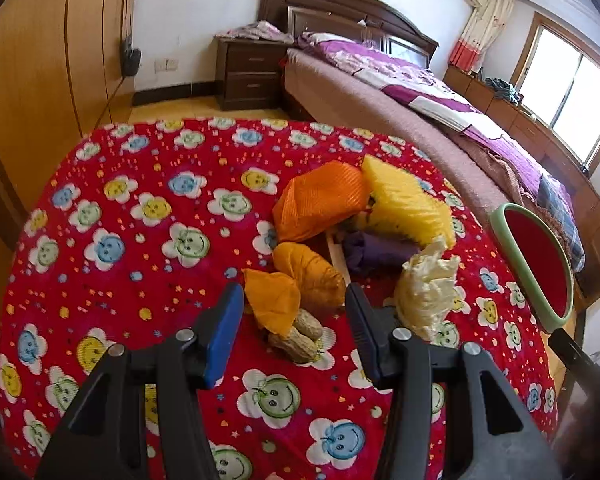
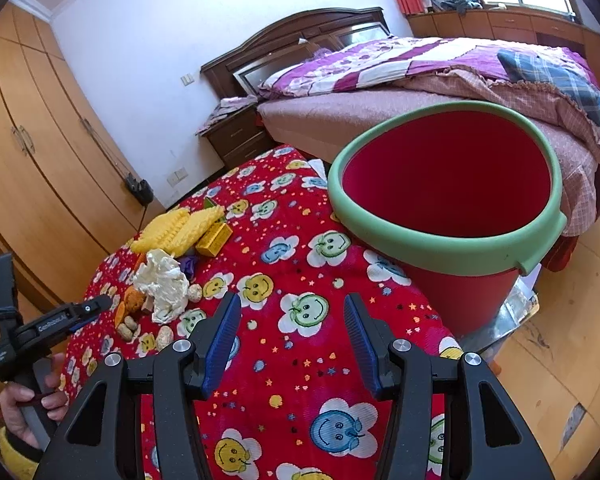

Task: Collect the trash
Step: 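Move both tools back over the trash items on the bedspread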

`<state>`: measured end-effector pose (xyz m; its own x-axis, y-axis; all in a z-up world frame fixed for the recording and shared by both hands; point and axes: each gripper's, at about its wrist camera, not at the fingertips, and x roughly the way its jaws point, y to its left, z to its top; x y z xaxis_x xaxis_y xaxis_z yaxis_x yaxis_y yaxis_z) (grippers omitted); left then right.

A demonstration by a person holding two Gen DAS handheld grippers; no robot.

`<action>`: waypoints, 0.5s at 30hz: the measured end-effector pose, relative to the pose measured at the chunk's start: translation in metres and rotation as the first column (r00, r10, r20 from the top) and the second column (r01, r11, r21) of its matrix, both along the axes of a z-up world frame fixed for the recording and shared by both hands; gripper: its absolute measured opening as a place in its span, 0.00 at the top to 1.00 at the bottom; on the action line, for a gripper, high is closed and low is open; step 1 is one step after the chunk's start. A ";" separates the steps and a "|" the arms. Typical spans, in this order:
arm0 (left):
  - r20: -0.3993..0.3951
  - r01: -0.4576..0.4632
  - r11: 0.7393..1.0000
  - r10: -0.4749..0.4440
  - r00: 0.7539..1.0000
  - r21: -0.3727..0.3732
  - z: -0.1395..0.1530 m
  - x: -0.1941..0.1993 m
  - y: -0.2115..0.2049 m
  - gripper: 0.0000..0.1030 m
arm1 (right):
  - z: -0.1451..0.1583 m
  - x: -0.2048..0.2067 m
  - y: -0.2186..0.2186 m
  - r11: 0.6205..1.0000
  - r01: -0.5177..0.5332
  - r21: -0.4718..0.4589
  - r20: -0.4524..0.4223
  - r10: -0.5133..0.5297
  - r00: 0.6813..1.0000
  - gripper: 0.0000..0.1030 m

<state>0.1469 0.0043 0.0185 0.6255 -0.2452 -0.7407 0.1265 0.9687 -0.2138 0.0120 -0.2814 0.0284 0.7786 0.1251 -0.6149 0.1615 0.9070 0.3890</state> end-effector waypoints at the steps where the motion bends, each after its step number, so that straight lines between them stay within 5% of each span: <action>1: -0.008 0.003 1.000 -0.003 1.000 -0.008 -0.002 0.001 -0.001 0.49 | -0.001 0.001 0.000 1.000 0.000 0.001 -0.004 0.000 1.000 0.47; 15: -0.026 0.040 0.998 -0.038 0.999 0.057 -0.024 0.031 -0.021 0.49 | -0.009 0.004 -0.006 1.000 0.012 0.005 -0.031 -0.012 0.999 0.47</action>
